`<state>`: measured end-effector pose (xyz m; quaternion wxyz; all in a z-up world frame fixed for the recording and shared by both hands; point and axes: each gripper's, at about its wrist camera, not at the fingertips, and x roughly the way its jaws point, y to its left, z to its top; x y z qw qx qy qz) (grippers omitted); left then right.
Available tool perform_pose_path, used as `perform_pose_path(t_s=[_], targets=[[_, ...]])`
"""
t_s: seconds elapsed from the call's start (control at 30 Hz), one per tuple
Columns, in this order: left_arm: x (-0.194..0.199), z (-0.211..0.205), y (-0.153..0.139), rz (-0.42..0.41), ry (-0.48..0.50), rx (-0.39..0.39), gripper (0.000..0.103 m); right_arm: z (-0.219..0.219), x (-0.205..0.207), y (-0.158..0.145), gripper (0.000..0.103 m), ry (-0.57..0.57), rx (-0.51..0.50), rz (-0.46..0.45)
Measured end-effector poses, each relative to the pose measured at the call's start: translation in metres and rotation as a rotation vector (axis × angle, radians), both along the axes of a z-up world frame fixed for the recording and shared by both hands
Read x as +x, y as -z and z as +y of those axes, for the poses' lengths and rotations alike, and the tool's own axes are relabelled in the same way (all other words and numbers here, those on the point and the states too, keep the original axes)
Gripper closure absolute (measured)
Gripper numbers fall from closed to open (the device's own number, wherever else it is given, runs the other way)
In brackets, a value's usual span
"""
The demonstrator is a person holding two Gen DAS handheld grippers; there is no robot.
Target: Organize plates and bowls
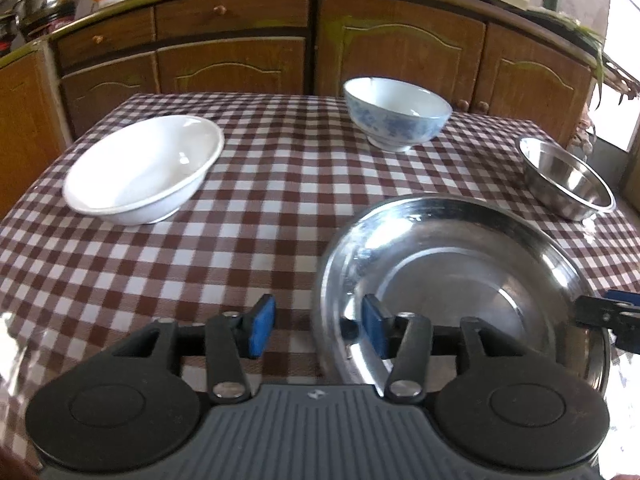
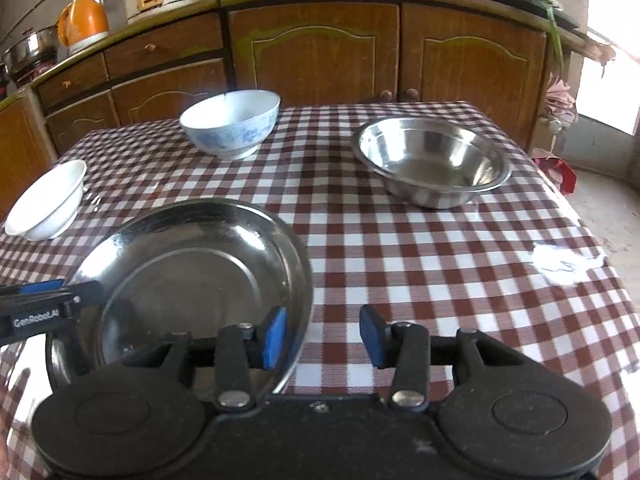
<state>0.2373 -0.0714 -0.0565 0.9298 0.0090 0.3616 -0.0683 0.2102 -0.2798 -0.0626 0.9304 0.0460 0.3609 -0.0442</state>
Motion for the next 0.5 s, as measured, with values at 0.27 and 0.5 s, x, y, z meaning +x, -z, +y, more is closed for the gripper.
perform_pose_path(t_s=[0.27,0.5], targets=[[-0.025,0.016,-0.016,-0.011,-0.02,0.013,0.026,0.017,-0.019,-0.029,0.032,-0.036,-0.05,-0.037],[-0.049,0.033,-0.04,-0.028,-0.037,0.004,0.02,0.048,-0.03,-0.051,0.032,-0.083,-0.037,-0.032]])
